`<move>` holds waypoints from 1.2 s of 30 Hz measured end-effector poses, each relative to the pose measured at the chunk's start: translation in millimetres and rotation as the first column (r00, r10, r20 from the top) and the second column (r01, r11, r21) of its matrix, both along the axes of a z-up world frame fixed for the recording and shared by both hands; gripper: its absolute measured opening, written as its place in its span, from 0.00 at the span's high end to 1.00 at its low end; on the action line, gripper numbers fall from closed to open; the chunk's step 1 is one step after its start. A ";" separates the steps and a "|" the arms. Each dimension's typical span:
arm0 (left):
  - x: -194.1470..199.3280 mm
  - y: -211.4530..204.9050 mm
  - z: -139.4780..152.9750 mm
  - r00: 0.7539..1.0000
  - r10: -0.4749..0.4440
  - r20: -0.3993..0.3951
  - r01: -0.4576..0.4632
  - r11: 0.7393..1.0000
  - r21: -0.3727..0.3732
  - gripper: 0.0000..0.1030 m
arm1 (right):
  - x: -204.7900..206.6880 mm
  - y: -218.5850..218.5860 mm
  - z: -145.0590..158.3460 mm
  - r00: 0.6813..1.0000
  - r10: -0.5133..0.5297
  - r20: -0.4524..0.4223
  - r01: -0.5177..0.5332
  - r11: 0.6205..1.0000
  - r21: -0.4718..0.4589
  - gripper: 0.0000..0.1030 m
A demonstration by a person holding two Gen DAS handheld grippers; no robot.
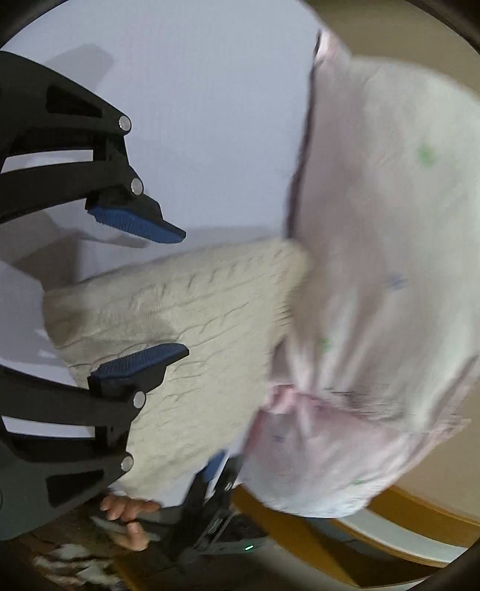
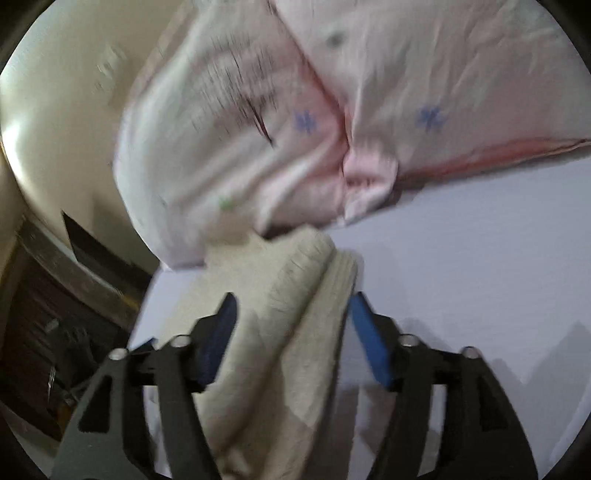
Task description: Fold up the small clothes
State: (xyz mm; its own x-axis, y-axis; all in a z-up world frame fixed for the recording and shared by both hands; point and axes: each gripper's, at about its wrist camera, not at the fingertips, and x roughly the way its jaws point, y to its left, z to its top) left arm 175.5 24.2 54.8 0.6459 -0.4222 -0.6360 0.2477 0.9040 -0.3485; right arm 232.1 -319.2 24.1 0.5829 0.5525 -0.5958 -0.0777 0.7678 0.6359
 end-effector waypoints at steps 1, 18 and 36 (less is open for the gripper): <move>-10.9 0.1 7.0 0.999 0.006 0.049 -0.005 1.000 -0.030 0.39 | -2.7 3.7 4.8 1.000 0.020 0.018 -0.020 1.000 0.003 0.34; -50.6 -38.4 -2.4 0.990 -0.110 0.084 0.103 0.991 0.084 0.23 | -51.1 40.5 27.6 0.986 -0.103 0.130 0.143 0.924 -0.354 0.02; -67.2 -49.4 -58.2 0.995 0.065 -0.074 -0.031 0.923 0.384 0.01 | -125.3 118.5 -28.7 0.990 -0.098 -0.105 0.014 0.792 -0.610 0.03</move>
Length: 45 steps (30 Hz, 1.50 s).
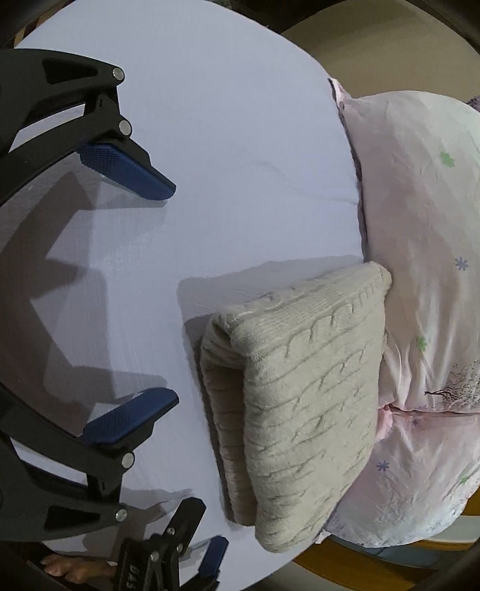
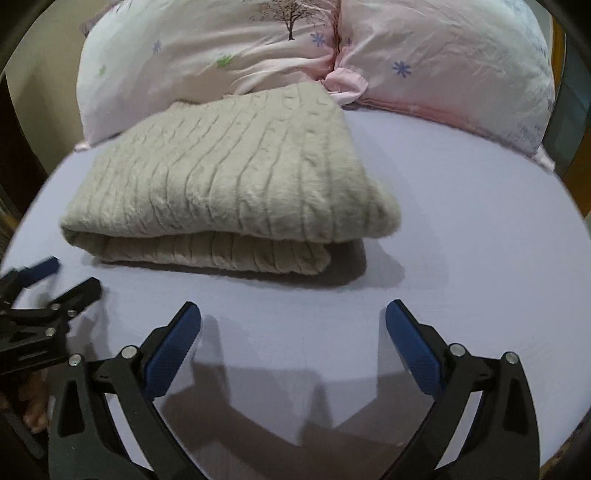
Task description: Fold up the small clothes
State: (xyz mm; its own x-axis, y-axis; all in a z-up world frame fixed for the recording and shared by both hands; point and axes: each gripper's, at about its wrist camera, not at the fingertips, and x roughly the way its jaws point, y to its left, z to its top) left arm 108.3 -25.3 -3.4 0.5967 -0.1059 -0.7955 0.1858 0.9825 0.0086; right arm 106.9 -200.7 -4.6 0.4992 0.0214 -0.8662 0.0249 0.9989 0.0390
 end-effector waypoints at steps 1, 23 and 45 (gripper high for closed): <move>-0.2 -1.5 -0.7 1.000 -0.001 -0.001 0.001 1.000 0.016 0.01 | 0.5 2.0 -1.2 1.000 0.003 -0.002 -0.003 1.000 -0.018 0.02; -0.9 -0.1 -1.3 1.000 0.000 0.000 0.000 1.000 0.013 0.01 | -1.6 2.4 -3.1 1.000 0.001 0.001 -0.001 1.000 -0.018 0.02; -1.0 0.3 -1.4 1.000 -0.002 0.000 0.002 1.000 0.013 0.01 | -1.9 2.5 -2.8 1.000 0.001 0.001 -0.001 1.000 -0.018 0.02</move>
